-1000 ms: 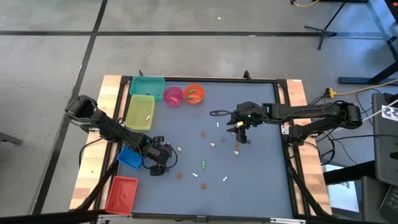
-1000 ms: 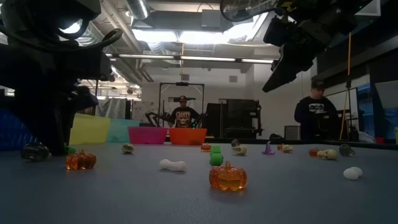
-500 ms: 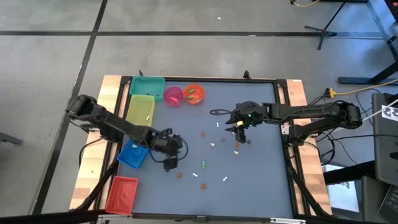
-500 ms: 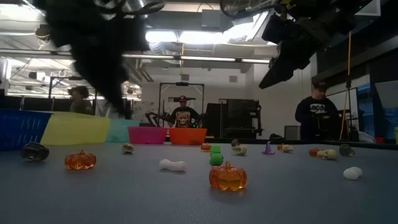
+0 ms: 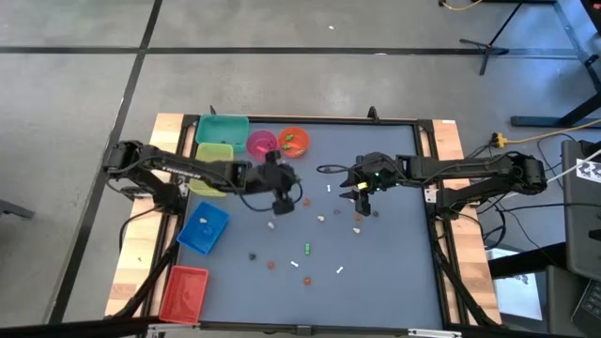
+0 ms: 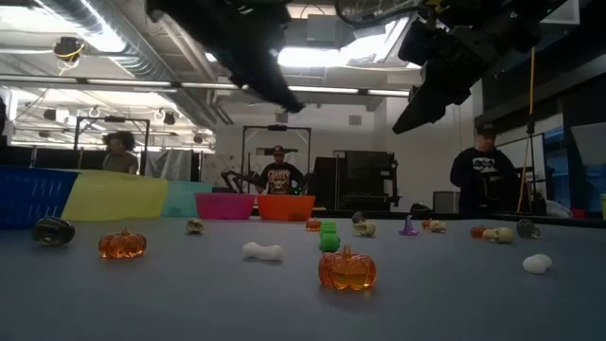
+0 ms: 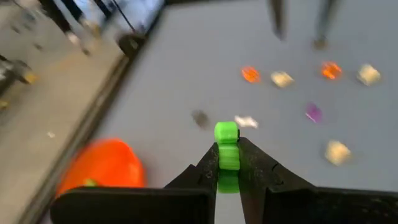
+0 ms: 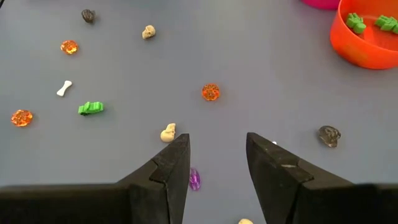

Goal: Sort Halloween decoration
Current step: Put the green skeleton toy into the orange bin

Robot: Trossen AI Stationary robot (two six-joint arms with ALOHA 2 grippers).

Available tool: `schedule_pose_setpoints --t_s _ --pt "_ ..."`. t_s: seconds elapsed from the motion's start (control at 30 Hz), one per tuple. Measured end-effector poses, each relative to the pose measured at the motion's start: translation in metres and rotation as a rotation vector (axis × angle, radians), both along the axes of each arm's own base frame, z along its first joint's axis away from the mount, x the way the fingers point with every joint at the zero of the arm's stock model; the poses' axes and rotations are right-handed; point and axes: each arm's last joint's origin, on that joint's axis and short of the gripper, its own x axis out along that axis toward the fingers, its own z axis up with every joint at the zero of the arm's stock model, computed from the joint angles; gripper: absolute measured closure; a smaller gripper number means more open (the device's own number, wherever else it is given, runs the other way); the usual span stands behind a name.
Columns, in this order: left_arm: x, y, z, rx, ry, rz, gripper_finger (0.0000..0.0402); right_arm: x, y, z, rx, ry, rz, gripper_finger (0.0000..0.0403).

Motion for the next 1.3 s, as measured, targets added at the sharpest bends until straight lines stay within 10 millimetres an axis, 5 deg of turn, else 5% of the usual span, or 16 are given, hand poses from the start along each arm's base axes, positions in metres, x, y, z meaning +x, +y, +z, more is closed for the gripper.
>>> schedule_pose_setpoints --t_s 0.37,0.67,1.0,1.3 --pt "0.0 0.078 0.018 0.081 -0.197 0.194 0.0378 0.0 0.0 0.0 0.0 0.0 0.0 0.0246" --pt "0.012 0.125 -0.016 0.014 -0.281 0.36 0.0378 0.001 -0.001 0.001 -0.03 -0.018 -0.019 0.0246" --pt "0.022 0.146 -0.085 -0.018 -0.09 0.409 0.0377 0.001 -0.001 0.001 -0.033 -0.018 -0.023 0.0246" --pt "0.023 0.146 -0.095 -0.009 -0.064 0.431 0.0326 0.002 -0.001 0.002 -0.034 -0.021 -0.022 0.0246"
